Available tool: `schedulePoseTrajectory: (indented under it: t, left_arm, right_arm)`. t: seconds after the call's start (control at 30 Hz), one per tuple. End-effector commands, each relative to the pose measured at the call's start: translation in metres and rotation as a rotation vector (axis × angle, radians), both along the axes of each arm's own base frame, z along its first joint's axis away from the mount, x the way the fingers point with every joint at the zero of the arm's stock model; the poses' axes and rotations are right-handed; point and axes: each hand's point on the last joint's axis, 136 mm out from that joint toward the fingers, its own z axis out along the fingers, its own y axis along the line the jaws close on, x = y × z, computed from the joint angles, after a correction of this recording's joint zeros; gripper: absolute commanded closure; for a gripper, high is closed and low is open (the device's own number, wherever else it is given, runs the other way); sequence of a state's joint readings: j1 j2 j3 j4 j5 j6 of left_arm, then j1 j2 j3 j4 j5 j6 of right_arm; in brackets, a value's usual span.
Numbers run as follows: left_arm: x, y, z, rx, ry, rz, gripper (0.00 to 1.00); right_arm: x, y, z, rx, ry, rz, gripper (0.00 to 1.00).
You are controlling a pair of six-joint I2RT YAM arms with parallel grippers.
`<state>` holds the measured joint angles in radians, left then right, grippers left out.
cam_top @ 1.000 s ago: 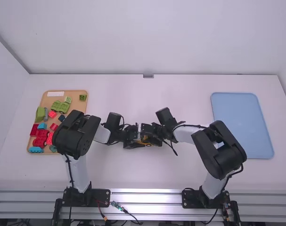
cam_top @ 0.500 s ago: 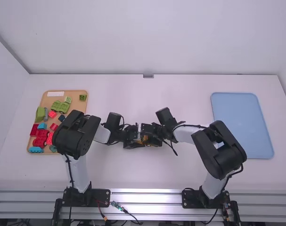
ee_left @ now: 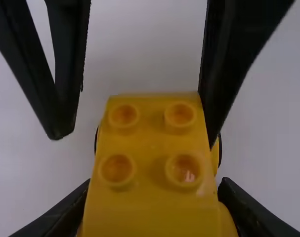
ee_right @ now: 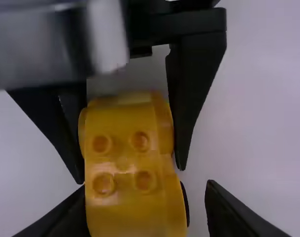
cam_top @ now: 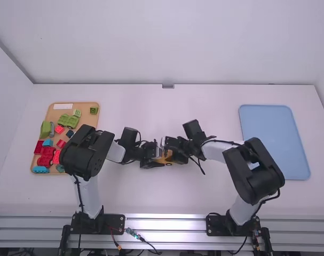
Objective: Assemble lego blocks to make yellow taxi
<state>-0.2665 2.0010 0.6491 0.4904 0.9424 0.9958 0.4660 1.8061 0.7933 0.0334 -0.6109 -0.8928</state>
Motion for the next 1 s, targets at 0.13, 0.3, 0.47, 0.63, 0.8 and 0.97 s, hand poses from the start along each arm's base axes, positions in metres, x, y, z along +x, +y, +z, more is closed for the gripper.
schedulePoseTrajectory:
  t: [0.13,0.3,0.47,0.63,0.8,0.97]
  left_arm:
    - [-0.003,0.0,-0.007,0.024,-0.003,-0.009,0.6]
    - [-0.002,0.0,-0.007,0.023,-0.003,-0.008,0.6]
    - [-0.003,0.0,-0.007,0.023,-0.003,-0.009,0.6]
    - [-0.003,0.0,-0.007,0.022,-0.002,-0.009,0.43]
    - [-0.002,0.0,-0.007,0.019,0.018,0.006,0.04]
    - [0.003,-0.002,-0.001,0.0,0.053,0.046,0.01]
  right_arm:
    - [-0.004,-0.007,0.019,0.111,0.008,0.056,0.37]
    - [-0.011,-0.019,0.037,0.197,0.013,0.109,0.27]
    - [-0.017,-0.039,0.062,0.283,-0.014,0.144,0.17]
    - [-0.019,-0.066,0.081,0.36,-0.042,0.129,0.01]
    - [-0.022,-0.089,0.087,0.46,-0.07,0.084,0.01]
    - [-0.029,-0.097,0.081,0.525,-0.113,0.06,0.01]
